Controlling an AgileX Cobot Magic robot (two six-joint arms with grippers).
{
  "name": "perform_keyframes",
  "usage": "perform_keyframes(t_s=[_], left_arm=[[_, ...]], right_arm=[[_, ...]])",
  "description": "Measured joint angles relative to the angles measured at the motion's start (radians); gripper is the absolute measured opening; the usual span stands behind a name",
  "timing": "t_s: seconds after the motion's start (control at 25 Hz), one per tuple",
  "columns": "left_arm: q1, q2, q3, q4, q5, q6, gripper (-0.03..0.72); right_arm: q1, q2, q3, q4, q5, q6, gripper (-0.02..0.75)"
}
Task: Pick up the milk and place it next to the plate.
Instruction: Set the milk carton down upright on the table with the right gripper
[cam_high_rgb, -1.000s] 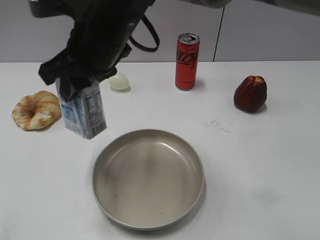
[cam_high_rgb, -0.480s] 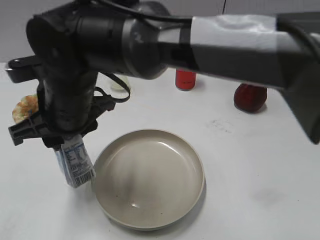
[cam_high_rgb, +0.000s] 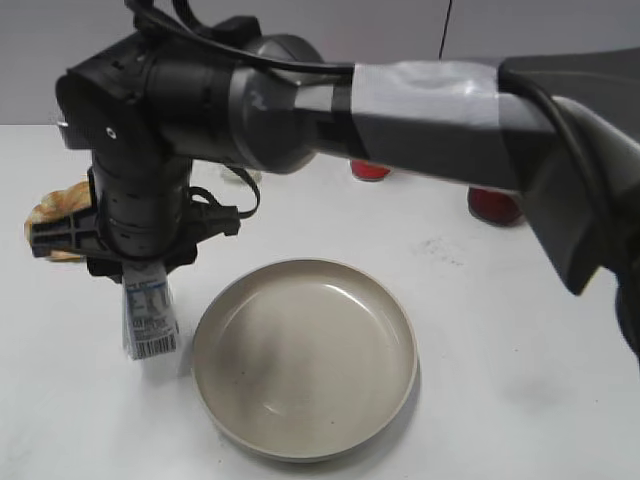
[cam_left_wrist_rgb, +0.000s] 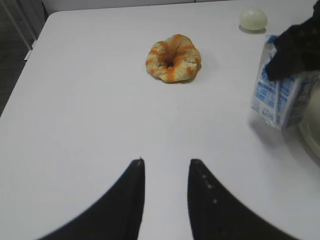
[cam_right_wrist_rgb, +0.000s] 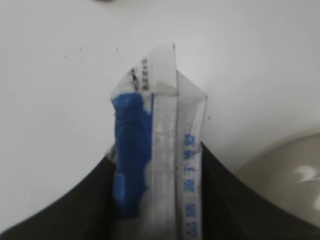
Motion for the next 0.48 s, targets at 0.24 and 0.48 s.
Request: perform_keyframes(t_s=[0.24,0.48], left_arm=[[0.0,0.0,0.0,0.0,0.0,0.0,0.23],[0.0,0.0,0.0,0.0,0.0,0.0,0.23]], right_arm=[[-0.001,0.0,-0.059,-0.089,0.026,0.086,0.293],[-0.001,0.049,-0.061,-0.071,0.086,0.161,0.293]])
